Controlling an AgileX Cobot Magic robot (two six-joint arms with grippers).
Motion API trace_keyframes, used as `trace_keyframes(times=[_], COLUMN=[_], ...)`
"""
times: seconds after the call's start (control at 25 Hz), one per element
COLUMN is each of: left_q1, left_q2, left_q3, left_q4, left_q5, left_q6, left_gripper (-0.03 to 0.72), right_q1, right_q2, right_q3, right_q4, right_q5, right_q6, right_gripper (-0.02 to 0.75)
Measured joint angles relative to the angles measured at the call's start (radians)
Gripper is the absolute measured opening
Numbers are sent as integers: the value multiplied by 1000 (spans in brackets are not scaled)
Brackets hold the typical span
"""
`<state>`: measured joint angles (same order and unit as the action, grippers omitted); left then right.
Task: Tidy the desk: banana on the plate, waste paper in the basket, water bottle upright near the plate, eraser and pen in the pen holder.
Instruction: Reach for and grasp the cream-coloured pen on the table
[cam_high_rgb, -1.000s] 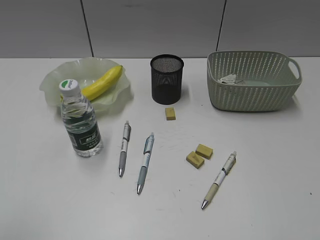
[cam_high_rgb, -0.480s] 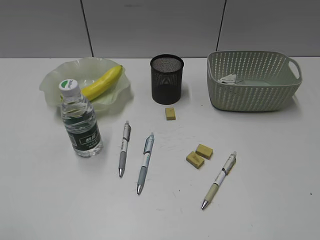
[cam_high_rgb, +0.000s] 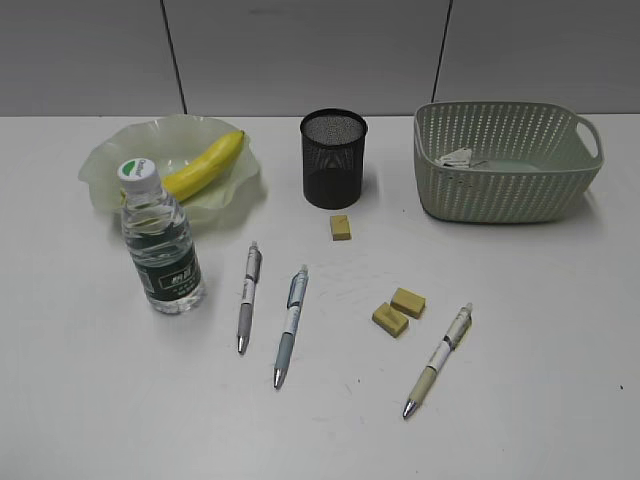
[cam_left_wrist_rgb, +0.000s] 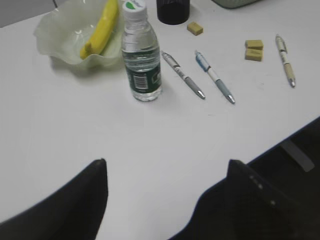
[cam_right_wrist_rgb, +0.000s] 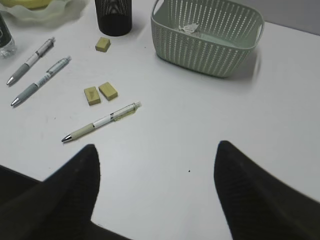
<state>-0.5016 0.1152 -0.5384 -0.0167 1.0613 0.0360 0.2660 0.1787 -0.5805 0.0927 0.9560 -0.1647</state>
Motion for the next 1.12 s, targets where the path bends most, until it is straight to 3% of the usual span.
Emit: trace_keyframes(times=[0.32,0.6,0.76,0.96,1.12], left_q1=[0,0,0,0,0], left_q2=[0,0,0,0,0], left_q3=[0,0,0,0,0], left_q4=[39,40,40,40,40], left_q5=[-5,-5,-6,-6,-6], left_q6=[0,0,0,0,0], left_gripper=[538,529,518,516,515], right_q1=[0,4,61,146,159], right_q2=[457,879,1080,1270,1386], right_q3=[-143,-368,-471,-542,-559], right_q4=[1,60,53,26,71], right_q5=[-61,21,88,113,113], right_q6=[9,224,359,587,687], right_gripper=[562,550,540,540,534])
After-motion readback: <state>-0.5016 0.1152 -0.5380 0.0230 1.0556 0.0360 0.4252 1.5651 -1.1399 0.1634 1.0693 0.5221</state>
